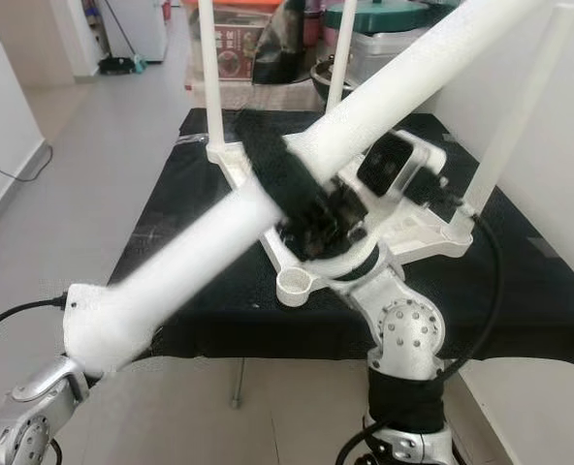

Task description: Building children table

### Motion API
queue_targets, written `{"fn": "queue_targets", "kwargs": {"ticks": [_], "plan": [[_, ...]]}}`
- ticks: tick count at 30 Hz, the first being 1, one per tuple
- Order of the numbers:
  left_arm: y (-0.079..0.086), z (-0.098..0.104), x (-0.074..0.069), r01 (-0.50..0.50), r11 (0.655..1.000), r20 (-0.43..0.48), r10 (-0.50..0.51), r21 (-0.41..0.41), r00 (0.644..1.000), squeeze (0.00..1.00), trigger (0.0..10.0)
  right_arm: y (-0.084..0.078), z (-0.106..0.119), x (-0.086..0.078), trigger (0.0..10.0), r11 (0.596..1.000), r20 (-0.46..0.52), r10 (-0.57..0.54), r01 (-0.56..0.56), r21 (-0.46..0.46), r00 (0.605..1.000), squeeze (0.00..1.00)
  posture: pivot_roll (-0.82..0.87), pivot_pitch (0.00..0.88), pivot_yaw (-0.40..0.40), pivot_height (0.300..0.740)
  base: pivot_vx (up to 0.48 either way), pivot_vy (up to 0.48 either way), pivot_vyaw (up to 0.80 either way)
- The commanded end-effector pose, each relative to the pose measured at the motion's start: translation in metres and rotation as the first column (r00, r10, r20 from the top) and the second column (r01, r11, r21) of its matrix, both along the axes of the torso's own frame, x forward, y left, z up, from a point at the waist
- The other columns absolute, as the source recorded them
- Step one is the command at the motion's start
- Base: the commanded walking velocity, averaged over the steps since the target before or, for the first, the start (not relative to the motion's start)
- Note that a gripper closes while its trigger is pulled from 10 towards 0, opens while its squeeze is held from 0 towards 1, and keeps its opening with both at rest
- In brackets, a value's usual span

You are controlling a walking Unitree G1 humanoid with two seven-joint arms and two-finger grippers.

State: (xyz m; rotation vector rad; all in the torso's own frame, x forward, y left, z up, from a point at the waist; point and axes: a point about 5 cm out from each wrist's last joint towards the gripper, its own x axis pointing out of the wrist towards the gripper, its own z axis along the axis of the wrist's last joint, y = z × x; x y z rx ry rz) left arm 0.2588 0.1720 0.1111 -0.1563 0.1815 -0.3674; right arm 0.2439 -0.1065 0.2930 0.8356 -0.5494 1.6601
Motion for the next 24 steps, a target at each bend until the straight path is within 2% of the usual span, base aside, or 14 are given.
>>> {"fn": "queue_targets", "kwargs": {"ticks": [1, 2, 7, 24], "plan": [[-0.0010, -0.0040, -0.0001, 0.000, 1.000, -0.011, 0.001, 0.011, 1.000, 0.00, 10.0, 0.0047, 0.0016, -0.0070, 0.0, 0.999, 0.033, 0.038, -0.037, -0.022, 0.999, 0.00, 0.10, 0.000, -0.033, 0.740, 0.000, 0.000, 0.00], [-0.0004, -0.0046, 0.0003, -0.003, 1.000, -0.012, 0.003, 0.014, 1.000, 0.00, 10.0, 0.0090, -0.0017, -0.0076, 0.0, 0.997, 0.036, 0.046, -0.044, -0.056, 0.998, 0.00, 0.10, 0.000, -0.036, 0.740, 0.000, 0.000, 0.00], [-0.0015, -0.0052, 0.0014, -0.003, 1.000, -0.011, 0.003, 0.014, 1.000, 0.00, 10.0, 0.0105, -0.0016, -0.0069, 0.0, 0.996, 0.031, 0.042, -0.039, -0.080, 0.999, 0.00, 0.10, 0.000, -0.034, 0.740, 0.000, 0.000, 0.00], [-0.0041, -0.0072, 0.0018, 0.011, 1.000, -0.010, -0.010, 0.019, 1.000, 0.00, 10.0, 0.0115, -0.0050, -0.0098, 0.0, 0.993, 0.043, 0.046, -0.041, -0.112, 0.998, 0.00, 0.09, 0.000, -0.030, 0.740, 0.000, 0.000, 0.00]]}}
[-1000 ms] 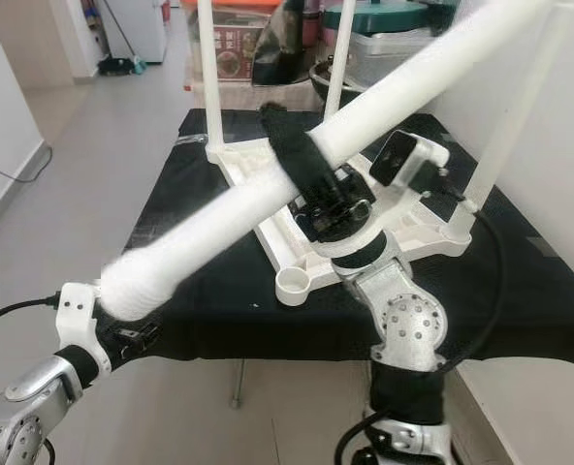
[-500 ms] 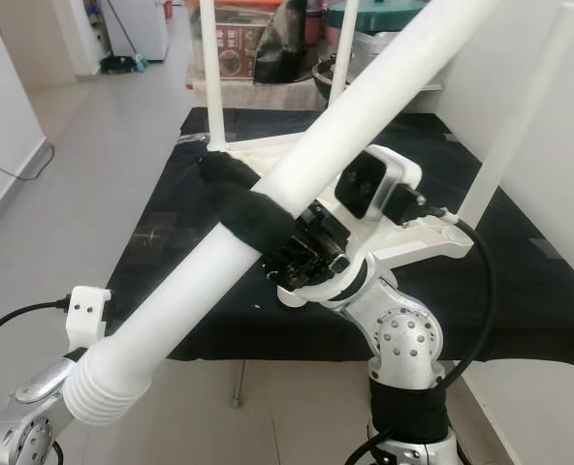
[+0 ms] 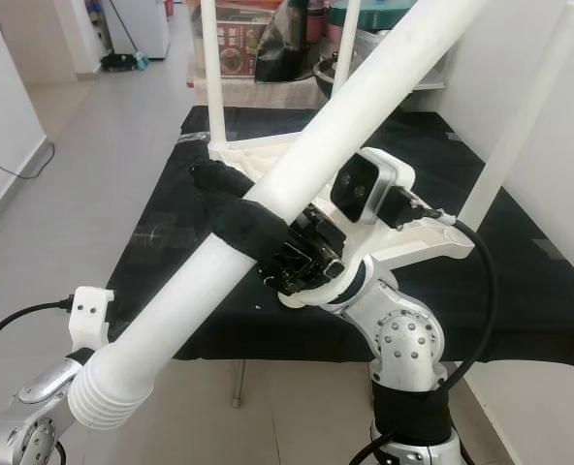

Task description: Building children table

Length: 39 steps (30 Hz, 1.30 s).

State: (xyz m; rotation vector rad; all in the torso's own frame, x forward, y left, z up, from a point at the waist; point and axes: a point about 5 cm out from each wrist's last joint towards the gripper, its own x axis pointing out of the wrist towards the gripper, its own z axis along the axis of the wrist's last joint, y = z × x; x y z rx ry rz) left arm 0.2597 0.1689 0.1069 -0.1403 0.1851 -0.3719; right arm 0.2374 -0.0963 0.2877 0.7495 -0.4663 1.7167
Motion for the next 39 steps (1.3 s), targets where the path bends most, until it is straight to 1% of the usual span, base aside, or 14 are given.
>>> {"fn": "queue_targets", "kwargs": {"ticks": [1, 10, 11, 14, 15, 16, 19, 24, 27, 28, 30, 31, 33, 39], "plan": [[-0.001, -0.003, 0.001, 0.005, 1.000, -0.010, -0.005, 0.004, 1.000, 0.00, 10.0, 0.001, 0.000, -0.003, 0.0, 1.000, 0.018, 0.012, -0.011, -0.010, 1.000, 0.00, 0.09, 0.000, -0.030, 0.740, 0.000, 0.000, 0.00], [-0.002, -0.004, 0.001, 0.008, 1.000, -0.010, -0.008, 0.006, 1.000, 0.00, 10.0, 0.005, -0.006, 0.001, 0.0, 0.998, -0.004, -0.034, 0.034, -0.046, 0.999, 0.00, 0.09, 0.000, -0.031, 0.740, 0.000, 0.000, 0.00], [-0.001, -0.004, 0.001, 0.006, 1.000, -0.009, -0.006, 0.006, 1.000, 0.00, 10.0, 0.010, -0.011, 0.020, 0.0, 0.976, -0.055, -0.185, 0.177, -0.127, 0.981, 0.00, 0.09, 0.000, -0.031, 0.740, 0.000, 0.000, 0.00], [-0.001, -0.003, 0.001, 0.005, 1.000, -0.009, -0.005, 0.006, 1.000, 0.00, 10.0, 0.012, -0.015, 0.033, 0.0, 0.942, -0.079, -0.295, 0.276, -0.191, 0.952, 0.00, 0.09, 0.000, -0.030, 0.740, 0.000, 0.000, 0.00], [-0.001, -0.004, 0.002, 0.004, 1.000, -0.009, -0.004, 0.005, 1.000, 0.00, 10.0, 0.011, -0.022, 0.057, 0.0, 0.875, -0.170, -0.452, 0.398, -0.277, 0.876, 0.02, 0.09, 0.000, -0.030, 0.740, 0.000, 0.000, 0.00], [-0.001, -0.004, 0.002, 0.004, 1.000, -0.009, -0.004, 0.005, 1.000, 0.00, 10.0, 0.011, -0.022, 0.057, 0.0, 0.875, -0.170, -0.452, 0.398, -0.277, 0.876, 0.02, 0.09, 0.000, -0.030, 0.740, 0.000, 0.000, 0.00], [-0.005, -0.004, 0.001, 0.010, 1.000, -0.008, -0.010, 0.004, 1.000, 0.00, 10.0, -0.007, -0.028, 0.093, 0.0, 0.741, -0.324, -0.670, 0.576, -0.346, 0.668, 0.01, 0.09, 0.000, -0.030, 0.740, 0.000, 0.000, 0.00], [-0.003, -0.005, 0.000, 0.010, 1.000, -0.011, -0.010, 0.007, 1.000, 0.00, 10.0, -0.019, -0.021, 0.100, 0.0, 0.706, -0.361, -0.707, 0.633, -0.317, 0.608, 0.01, 0.09, 0.000, -0.032, 0.740, 0.000, 0.000, 0.00], [0.000, -0.006, 0.000, 0.005, 1.000, -0.014, -0.005, 0.015, 1.000, 0.00, 10.0, -0.034, -0.020, 0.112, 0.0, 0.600, -0.346, -0.797, 0.713, -0.362, 0.495, 0.01, 0.10, 0.000, -0.031, 0.740, 0.000, 0.000, 0.00], [0.000, -0.006, 0.000, 0.005, 1.000, -0.014, -0.005, 0.015, 1.000, 0.00, 10.0, -0.034, -0.020, 0.112, 0.0, 0.600, -0.346, -0.797, 0.713, -0.362, 0.495, 0.01, 0.10, 0.000, -0.031, 0.740, 0.000, 0.000, 0.00], [0.000, -0.007, -0.001, 0.005, 1.000, -0.016, -0.004, 0.016, 1.000, 0.00, 10.0, -0.047, -0.022, 0.123, 0.0, 0.488, -0.327, -0.868, 0.764, -0.423, 0.373, 0.02, 0.10, 0.000, -0.029, 0.740, 0.000, 0.000, 0.00], [0.000, -0.007, -0.001, 0.005, 1.000, -0.016, -0.004, 0.016, 1.000, 0.00, 10.0, -0.047, -0.022, 0.123, 0.0, 0.488, -0.327, -0.868, 0.764, -0.423, 0.373, 0.02, 0.10, 0.000, -0.029, 0.740, 0.000, 0.000, 0.00], [-0.001, -0.007, -0.002, 0.008, 1.000, -0.018, -0.007, 0.016, 1.000, 0.00, 10.0, -0.057, -0.022, 0.129, 0.0, 0.408, -0.321, -0.904, 0.790, -0.457, 0.282, 0.02, 0.10, 0.000, -0.027, 0.740, 0.000, 0.000, 0.00], [-0.002, -0.007, -0.001, 0.015, 1.000, -0.017, -0.015, 0.021, 1.000, 0.00, 10.0, -0.068, -0.020, 0.131, 0.0, 0.281, -0.282, -0.947, 0.816, -0.506, 0.152, 0.02, 0.09, 0.000, -0.022, 0.740, 0.000, 0.000, 0.00]]}}
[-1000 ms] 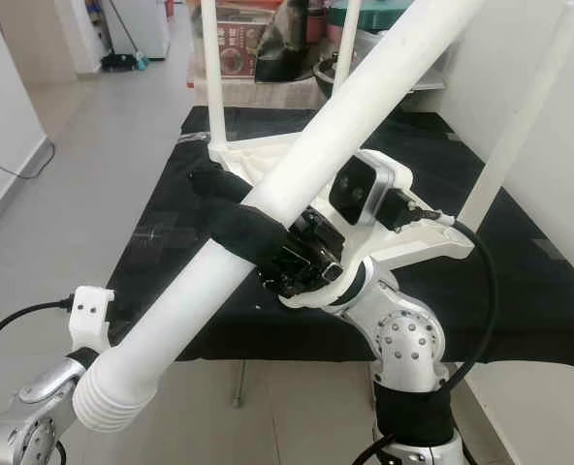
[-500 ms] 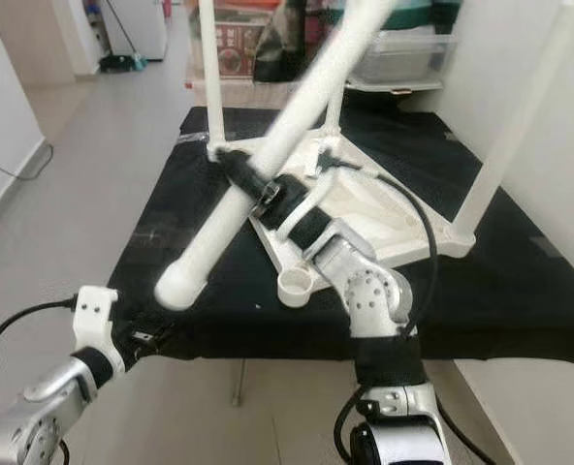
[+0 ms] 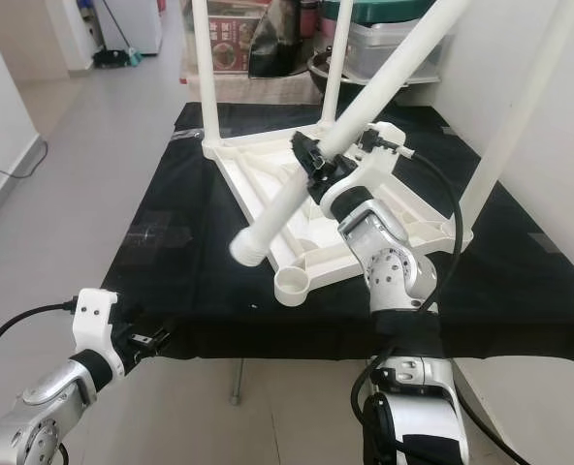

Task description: Building children table

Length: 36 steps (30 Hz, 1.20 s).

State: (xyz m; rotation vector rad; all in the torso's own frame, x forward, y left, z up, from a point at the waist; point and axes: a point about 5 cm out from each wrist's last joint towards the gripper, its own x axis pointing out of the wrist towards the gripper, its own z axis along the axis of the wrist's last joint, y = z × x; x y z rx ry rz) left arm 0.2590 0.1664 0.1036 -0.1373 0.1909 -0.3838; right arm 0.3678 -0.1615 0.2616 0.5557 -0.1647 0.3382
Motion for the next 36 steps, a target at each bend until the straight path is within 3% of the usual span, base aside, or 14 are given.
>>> {"fn": "queue_targets", "kwargs": {"ticks": [1, 10, 17, 19, 20, 24, 27, 30, 32, 36], "plan": [[0.000, -0.004, -0.001, 0.002, 1.000, -0.013, -0.002, 0.018, 1.000, 0.00, 10.0, -0.003, 0.006, 0.001, 0.0, 0.999, 0.013, -0.044, 0.045, -0.020, 0.999, 0.02, 0.09, 0.000, -0.022, 0.740, 0.000, 0.000, 0.00], [-0.001, -0.002, 0.001, 0.013, 1.000, -0.006, -0.013, 0.026, 1.000, 0.00, 10.0, -0.002, -0.003, 0.006, 0.0, 0.989, -0.081, -0.149, 0.146, -0.039, 0.986, 0.02, 0.09, 0.000, -0.023, 0.740, 0.000, 0.000, 0.00], [-0.001, 0.002, 0.003, 0.044, 0.998, 0.015, -0.044, 0.044, 0.999, 0.00, 10.0, 0.006, -0.007, 0.006, 0.0, 0.989, -0.102, -0.149, 0.146, -0.036, 0.984, 0.01, 0.09, 0.000, -0.026, 0.740, 0.000, 0.000, 0.00], [-0.007, 0.013, 0.003, 0.118, 0.993, 0.047, -0.118, 0.014, 0.992, 0.00, 10.0, 0.021, 0.001, 0.002, 0.0, 0.998, -0.041, -0.061, 0.060, -0.018, 0.997, 0.01, 0.10, 0.000, -0.028, 0.740, 0.000, 0.000, 0.00], [-0.007, 0.013, 0.003, 0.118, 0.993, 0.047, -0.118, 0.014, 0.992, 0.00, 10.0, 0.021, 0.001, 0.002, 0.0, 0.998, -0.041, -0.061, 0.060, -0.018, 0.997, 0.01, 0.10, 0.000, -0.028, 0.740, 0.000, 0.000, 0.00], [-0.022, 0.034, 0.004, 0.302, 0.953, 0.105, -0.300, -0.002, 0.948, 0.00, 10.0, 0.050, 0.013, -0.010, 0.0, 0.993, 0.072, 0.117, -0.114, -0.036, 0.991, 0.02, 0.10, 0.000, -0.025, 0.740, 0.000, 0.000, 0.00], [-0.026, 0.041, 0.004, 0.376, 0.927, 0.122, -0.372, -0.009, 0.920, 0.00, 10.0, 0.060, 0.013, -0.014, 0.0, 0.986, 0.086, 0.159, -0.154, -0.059, 0.984, 0.01, 0.09, 0.000, -0.022, 0.740, 0.000, 0.000, 0.00], [-0.026, 0.042, 0.005, 0.397, 0.918, 0.121, -0.395, 0.003, 0.911, 0.00, 10.0, 0.066, 0.013, -0.017, 0.0, 0.980, 0.093, 0.190, -0.184, -0.072, 0.977, 0.01, 0.09, 0.000, -0.020, 0.740, 0.000, 0.000, 0.00], [-0.022, 0.041, 0.009, 0.411, 0.910, 0.111, -0.414, 0.048, 0.904, 0.00, 10.0, 0.083, 0.014, -0.027, 0.0, 0.950, 0.120, 0.300, -0.285, -0.127, 0.947, 0.02, 0.08, 0.000, -0.012, 0.740, 0.000, 0.000, 0.00], [-0.018, 0.040, 0.013, 0.405, 0.911, 0.105, -0.411, 0.073, 0.906, 0.00, 10.0, 0.095, 0.015, -0.037, 0.0, 0.907, 0.136, 0.403, -0.375, -0.191, 0.905, 0.02, 0.08, 0.000, -0.007, 0.740, 0.000, 0.000, 0.00]]}}
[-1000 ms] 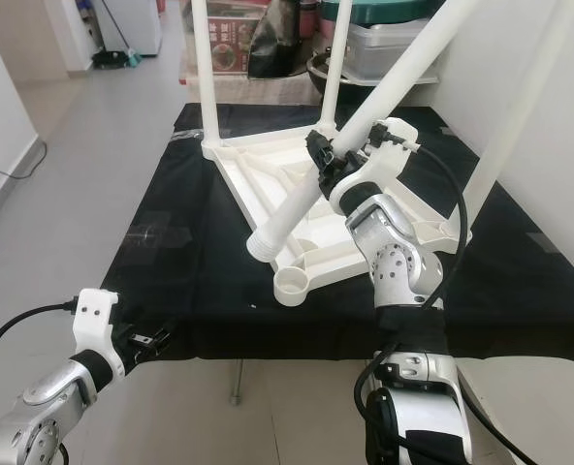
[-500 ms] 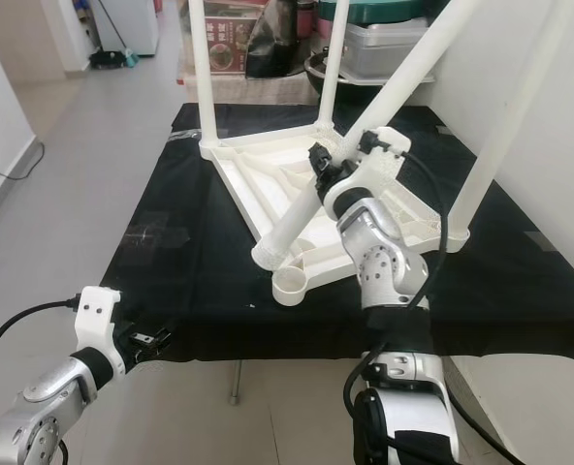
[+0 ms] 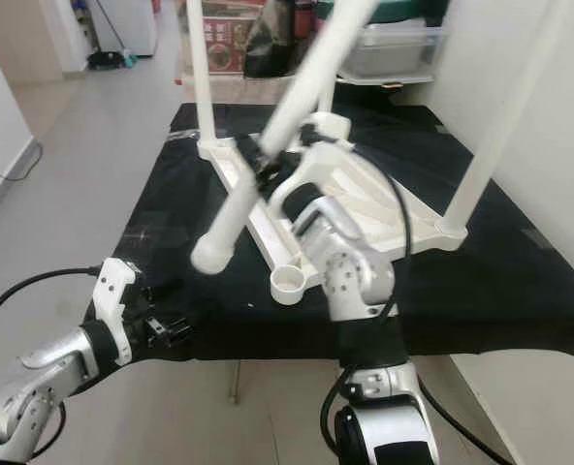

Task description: Building children table

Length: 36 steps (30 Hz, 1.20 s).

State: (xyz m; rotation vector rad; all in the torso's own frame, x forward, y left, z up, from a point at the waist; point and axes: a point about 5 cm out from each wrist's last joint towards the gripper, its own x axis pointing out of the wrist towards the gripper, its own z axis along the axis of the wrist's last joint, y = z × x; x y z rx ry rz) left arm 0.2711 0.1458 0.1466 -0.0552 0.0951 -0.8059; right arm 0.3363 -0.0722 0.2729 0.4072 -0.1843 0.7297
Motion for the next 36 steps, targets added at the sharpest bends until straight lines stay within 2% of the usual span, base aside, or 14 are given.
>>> {"fn": "queue_targets", "kwargs": {"ticks": [1, 12, 18, 29, 31, 34, 36], "plan": [[0.004, -0.003, 0.002, -0.003, 0.999, -0.002, 0.003, 0.040, 1.000, 0.00, 10.0, 0.007, 0.002, -0.008, 0.0, 0.996, 0.026, 0.078, -0.077, -0.035, 0.997, 0.01, 0.08, 0.000, -0.007, 0.740, 0.000, 0.000, 0.00], [0.005, -0.006, -0.001, -0.007, 0.999, -0.020, 0.008, 0.045, 1.000, 0.00, 10.0, 0.015, 0.001, -0.022, 0.0, 0.980, 0.056, 0.188, -0.183, -0.082, 0.981, 0.04, 0.08, 0.000, -0.008, 0.740, 0.000, 0.000, 0.00], [0.005, -0.004, 0.007, -0.013, 0.997, 0.006, 0.012, 0.071, 1.000, 0.00, 10.0, 0.027, 0.003, -0.039, 0.0, 0.947, 0.085, 0.312, -0.302, -0.110, 0.946, 0.11, 0.07, 0.000, -0.001, 0.740, 0.000, 0.000, 0.00], [-0.003, -0.001, 0.018, 0.001, 0.996, 0.043, -0.005, 0.090, 0.999, 0.00, 10.0, 0.032, 0.002, -0.049, 0.0, 0.924, 0.083, 0.377, -0.367, -0.112, 0.923, 0.16, 0.07, 0.000, 0.000, 0.740, 0.000, 0.000, 0.00], [-0.009, -0.001, 0.017, 0.045, 0.992, 0.054, -0.052, 0.115, 0.997, 0.00, 10.0, 0.032, 0.002, -0.049, 0.0, 0.920, 0.078, 0.385, -0.375, -0.114, 0.920, 0.15, 0.06, 0.000, -0.001, 0.740, 0.000, 0.000, 0.00], [-0.011, -0.002, 0.016, 0.062, 0.990, 0.058, -0.069, 0.128, 0.996, 0.00, 10.0, 0.032, 0.002, -0.050, 0.0, 0.919, 0.076, 0.387, -0.378, -0.115, 0.919, 0.15, 0.06, 0.000, -0.001, 0.740, 0.000, 0.000, 0.00], [-0.016, -0.004, 0.013, 0.114, 0.973, 0.081, -0.132, 0.200, 0.988, 0.00, 10.0, 0.033, -0.001, -0.048, 0.0, 0.917, 0.056, 0.389, -0.380, -0.125, 0.920, 0.15, 0.07, 0.000, -0.007, 0.740, 0.000, 0.000, 0.00]]}}
